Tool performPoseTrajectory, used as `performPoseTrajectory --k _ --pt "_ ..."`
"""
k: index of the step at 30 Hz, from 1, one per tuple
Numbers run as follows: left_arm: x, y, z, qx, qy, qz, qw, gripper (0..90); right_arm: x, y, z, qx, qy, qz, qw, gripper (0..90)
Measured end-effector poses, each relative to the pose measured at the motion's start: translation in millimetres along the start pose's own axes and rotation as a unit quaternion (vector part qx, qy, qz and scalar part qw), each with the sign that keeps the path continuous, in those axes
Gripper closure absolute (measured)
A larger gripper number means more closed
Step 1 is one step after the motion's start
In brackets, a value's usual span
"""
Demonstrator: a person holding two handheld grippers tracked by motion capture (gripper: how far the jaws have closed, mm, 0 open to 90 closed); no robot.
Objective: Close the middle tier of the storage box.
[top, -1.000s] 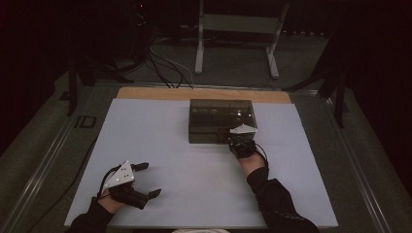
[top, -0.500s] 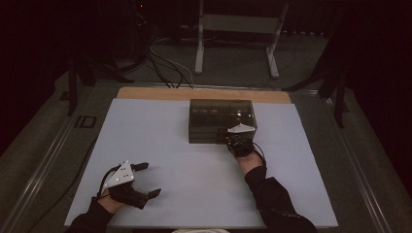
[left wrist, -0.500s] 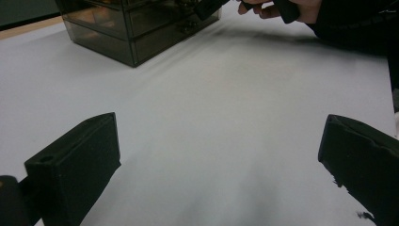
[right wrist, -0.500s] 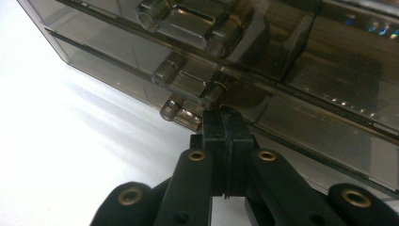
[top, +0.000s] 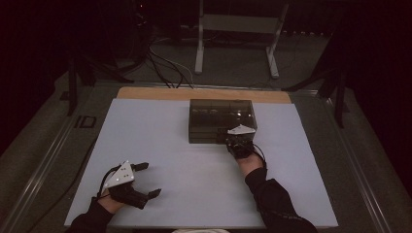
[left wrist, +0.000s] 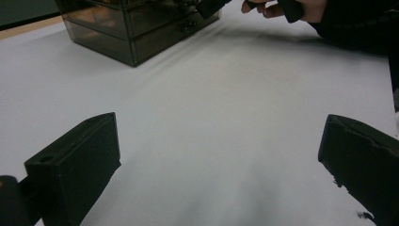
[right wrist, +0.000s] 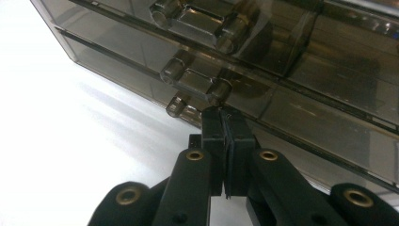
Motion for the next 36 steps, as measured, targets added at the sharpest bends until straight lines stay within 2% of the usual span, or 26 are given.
performPoseTrajectory --k 5,11,14,17,18,22,28,34,36 --pt "0.3 0.1 -0.1 0.001 0.0 0.001 1.0 0.8 -3.7 0.2 -0.4 0.0 0.0 -0.003 1.0 88.3" --pt "0.5 0.2 -0.2 0.001 0.0 0.001 1.0 0.8 -10.3 -1.2 6.2 -0.008 -0.004 -0.012 0.9999 80.6" --pt "0.5 0.3 -0.3 0.001 0.0 0.002 1.0 0.9 -13.2 -2.5 9.1 -0.022 -0.001 -0.018 0.9996 72.1" --pt "0.4 0.2 -0.2 0.002 0.0 0.001 1.0 0.8 -15.0 -3.8 10.8 -0.026 -0.001 -0.021 0.9994 62.3" --pt "0.4 0.0 -0.4 0.001 0.0 0.0 1.0 0.8 -15.8 -4.9 11.5 -0.023 -0.002 -0.025 0.9994 56.4" --pt "0.5 0.2 -0.5 0.001 0.0 0.002 1.0 0.8 -17.7 -8.2 11.9 -0.007 -0.013 -0.037 0.9992 42.5" --pt "0.5 0.1 -0.4 0.001 0.001 0.001 1.0 0.9 -15.9 -7.4 13.6 0.012 -0.024 -0.022 0.9994 18.1" --pt "1.1 0.1 -0.7 0.001 0.002 0.001 1.0 0.8 -15.8 -9.1 18.3 0.019 -0.046 -0.024 0.9985 2.4" --pt "1.1 0.1 -0.6 0.001 0.001 0.001 1.0 0.8 -15.8 -9.3 18.0 0.015 -0.04 -0.022 0.9988 2.4"
Point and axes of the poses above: each handheld gripper's, and its own axes: x roughly forward along the jaws, y roughly out of its underside, z roughly to its left, the point moved 10 cm from there along x, roughly forward along the jaws, and after that the axes turned 4 degrees about -y, right-handed, at the moved point
